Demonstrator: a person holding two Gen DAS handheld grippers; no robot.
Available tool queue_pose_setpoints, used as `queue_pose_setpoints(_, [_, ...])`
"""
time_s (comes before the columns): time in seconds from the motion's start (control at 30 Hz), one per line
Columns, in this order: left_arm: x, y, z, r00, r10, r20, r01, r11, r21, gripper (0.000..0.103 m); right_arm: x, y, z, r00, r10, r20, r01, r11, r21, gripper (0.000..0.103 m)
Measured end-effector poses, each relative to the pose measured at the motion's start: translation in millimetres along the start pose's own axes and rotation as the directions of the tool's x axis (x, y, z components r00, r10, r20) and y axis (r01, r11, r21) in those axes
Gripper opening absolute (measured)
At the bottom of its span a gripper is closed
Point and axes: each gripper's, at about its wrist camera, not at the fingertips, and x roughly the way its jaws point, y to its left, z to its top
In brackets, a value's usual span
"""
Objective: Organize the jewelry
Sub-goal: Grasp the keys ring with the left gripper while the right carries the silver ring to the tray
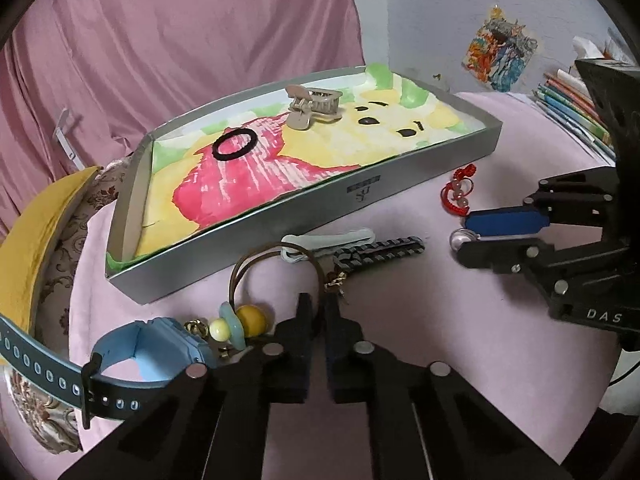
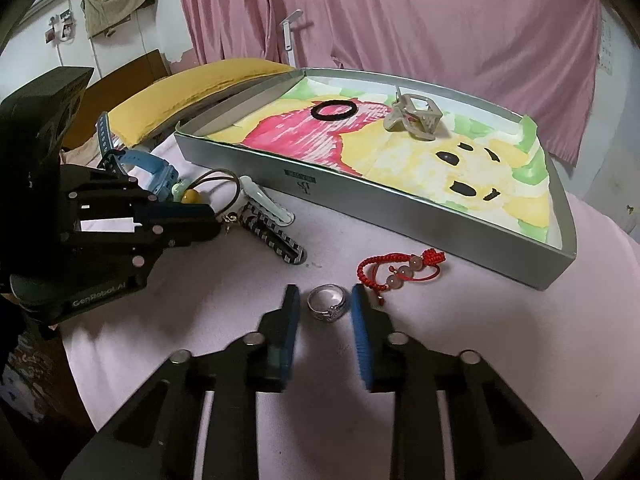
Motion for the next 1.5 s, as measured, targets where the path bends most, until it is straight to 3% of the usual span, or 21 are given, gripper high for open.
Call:
queue_pose_setpoints(0.13, [-7, 3, -2, 1.0, -0.024, 0.017, 0.024, 0.999, -0.041, 0.003, -2, -1, -2, 1.0, 0.016, 0.003, -0.016, 1.0, 0.008, 0.018])
queue_pose_setpoints(0.3, [-30, 9, 0, 0.993, -0.078, 0.094, 0.087, 0.991, -0.101, 0.003, -10, -2, -4, 0.999, 0.026, 0.039, -0.027, 1.0, 0.014, 0.018])
queue_pose_setpoints(0.53, [-59, 7, 10, 0.965, -0.085, 0.248, 0.12, 0.984, -0.129, 0.003, -41, 0, 9, 0.978, 0.036, 0.206, -0.044, 0.999, 0.031, 0.018])
queue_pose_setpoints(0.77, [-74, 14, 31, 0.911, -0.045, 0.411, 0.13, 0.975, -0.182, 0.003, -63, -4, 31, 0.934, -0.002, 0.357, -0.016, 0.999, 0.048, 0.018])
queue_pose_setpoints(0.9, [-79, 23, 45, 0.855, 0.02, 0.517, 0.121, 0.964, -0.238, 0.003, -72, -5, 45, 0.893, -0.045, 0.448, 0.019, 0.998, 0.062, 0.018])
queue_pose_setpoints(1.1, [-68, 30, 61, 0.81, 0.137, 0.571, 0.049, 0.953, -0.3, 0.003, -76, -5, 63, 0.836, -0.105, 0.538, 0.067, 0.994, 0.09, 0.018])
queue_pose_setpoints(1.2, [-60, 33, 67, 0.796, 0.178, 0.578, 0.021, 0.947, -0.321, 0.003, -68, -9, 72, 0.824, -0.138, 0.549, 0.095, 0.99, 0.106, 0.018])
queue_pose_setpoints(1.33, [-45, 35, 77, 0.797, 0.196, 0.572, 0.002, 0.945, -0.327, 0.003, -52, -13, 82, 0.821, -0.166, 0.546, 0.118, 0.985, 0.122, 0.018])
queue_pose_setpoints(1.5, [-24, 41, 83, 0.835, 0.182, 0.519, 0.011, 0.938, -0.347, 0.003, -30, -19, 93, 0.85, -0.172, 0.498, 0.118, 0.983, 0.139, 0.018])
